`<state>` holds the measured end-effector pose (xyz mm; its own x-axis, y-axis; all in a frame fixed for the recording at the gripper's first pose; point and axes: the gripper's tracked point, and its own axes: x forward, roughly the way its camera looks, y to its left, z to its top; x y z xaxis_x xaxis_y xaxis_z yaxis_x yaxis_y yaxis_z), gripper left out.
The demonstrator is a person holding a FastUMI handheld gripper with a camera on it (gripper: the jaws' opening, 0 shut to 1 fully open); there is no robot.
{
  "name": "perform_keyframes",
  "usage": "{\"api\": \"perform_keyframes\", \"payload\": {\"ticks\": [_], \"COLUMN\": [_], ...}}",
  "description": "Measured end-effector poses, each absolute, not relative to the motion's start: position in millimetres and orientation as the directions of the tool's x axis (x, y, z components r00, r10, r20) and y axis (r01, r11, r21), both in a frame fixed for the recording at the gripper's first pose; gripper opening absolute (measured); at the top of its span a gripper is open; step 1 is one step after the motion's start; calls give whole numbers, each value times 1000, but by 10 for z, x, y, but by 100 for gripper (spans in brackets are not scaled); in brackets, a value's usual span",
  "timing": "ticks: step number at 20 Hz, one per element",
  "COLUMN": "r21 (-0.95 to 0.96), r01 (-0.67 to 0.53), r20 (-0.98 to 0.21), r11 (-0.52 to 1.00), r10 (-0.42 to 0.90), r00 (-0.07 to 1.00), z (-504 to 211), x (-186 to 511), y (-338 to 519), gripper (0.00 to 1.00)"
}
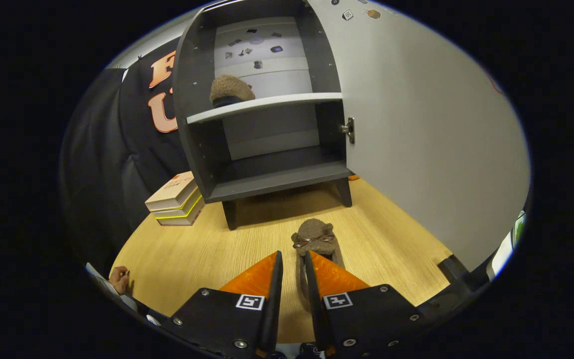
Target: Open the shoe cabinet door, grab the shoes and put them into the shoe cabinet, then close the shoe cabinet door.
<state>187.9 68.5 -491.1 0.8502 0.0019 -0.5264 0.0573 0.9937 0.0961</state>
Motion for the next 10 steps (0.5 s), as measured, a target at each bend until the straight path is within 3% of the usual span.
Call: {"api": "perform_keyframes", "payload": {"ticks": [10], "r21": [52], "r01": [71], "r20": [-601], "r11": [996], "r10": [-26], "r00": [799], "z": [-5689], "x": [2310], "y": [607], "gripper": [29]}}
